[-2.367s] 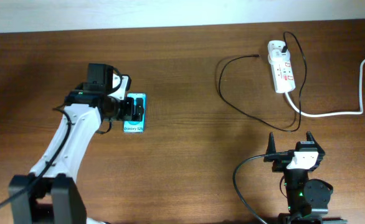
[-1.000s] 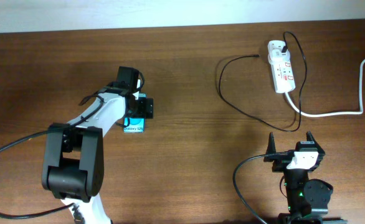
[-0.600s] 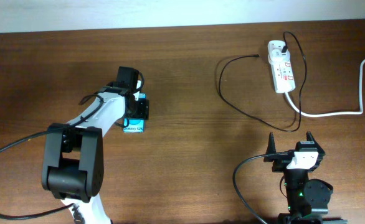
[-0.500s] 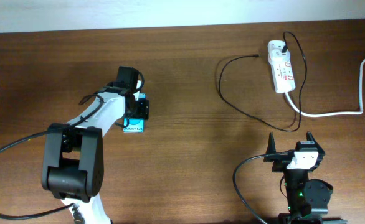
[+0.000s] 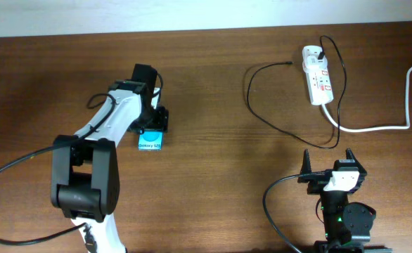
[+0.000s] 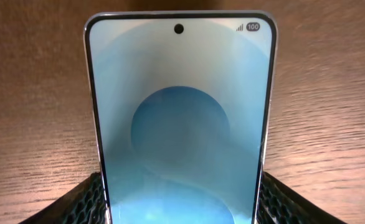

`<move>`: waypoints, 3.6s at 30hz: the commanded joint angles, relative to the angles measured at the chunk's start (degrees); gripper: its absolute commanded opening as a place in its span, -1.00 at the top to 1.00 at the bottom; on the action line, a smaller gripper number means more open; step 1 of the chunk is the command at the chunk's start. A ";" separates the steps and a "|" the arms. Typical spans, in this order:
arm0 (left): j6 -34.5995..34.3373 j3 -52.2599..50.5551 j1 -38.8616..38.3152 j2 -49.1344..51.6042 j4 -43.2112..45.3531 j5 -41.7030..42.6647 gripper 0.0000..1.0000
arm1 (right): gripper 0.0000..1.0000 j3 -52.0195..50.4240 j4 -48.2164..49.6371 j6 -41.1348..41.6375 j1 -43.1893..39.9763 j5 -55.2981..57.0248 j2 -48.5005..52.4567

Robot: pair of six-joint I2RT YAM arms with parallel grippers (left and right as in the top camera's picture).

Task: Plug charger to phone and switch on socket

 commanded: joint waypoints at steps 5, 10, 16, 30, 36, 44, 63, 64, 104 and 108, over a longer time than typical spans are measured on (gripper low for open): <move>0.70 7.61 -0.02 0.28 -7.67 9.49 0.24 | -0.97 -0.28 -0.33 -0.42 -0.28 0.50 -0.33; 0.68 8.74 -0.02 0.24 -9.64 24.39 0.36 | -0.96 -0.28 -0.33 -0.42 -0.28 0.50 -0.33; -0.79 8.74 0.04 0.24 -9.35 44.15 0.41 | -0.97 -0.28 -0.33 -0.42 -0.28 0.50 -0.33; -24.30 8.74 -0.02 0.24 -2.75 57.07 0.41 | -0.97 -0.28 -0.33 -0.42 -0.28 0.50 -0.33; -27.45 8.74 0.02 0.24 -1.31 57.48 0.38 | -0.97 -0.28 -0.33 -0.42 -0.28 0.50 -0.33; -27.63 8.74 0.02 0.24 -1.33 57.51 0.38 | -0.97 -0.28 -0.33 -0.42 -0.28 0.50 -0.33; -29.14 8.74 0.09 0.24 -2.47 70.99 0.42 | -0.97 -0.28 -0.33 -0.44 -0.28 0.50 -0.33; -29.14 8.74 -0.07 0.24 -2.45 70.95 0.42 | -0.97 -0.28 -0.33 -0.44 -0.28 0.50 -0.33; -20.63 12.57 -1.07 -31.43 -15.19 40.06 0.53 | -0.97 49.72 -50.66 18.84 0.00 -39.06 25.92; -20.63 12.57 -1.11 -34.84 -21.20 35.85 0.54 | -0.97 59.43 -61.20 21.77 0.00 -38.95 25.92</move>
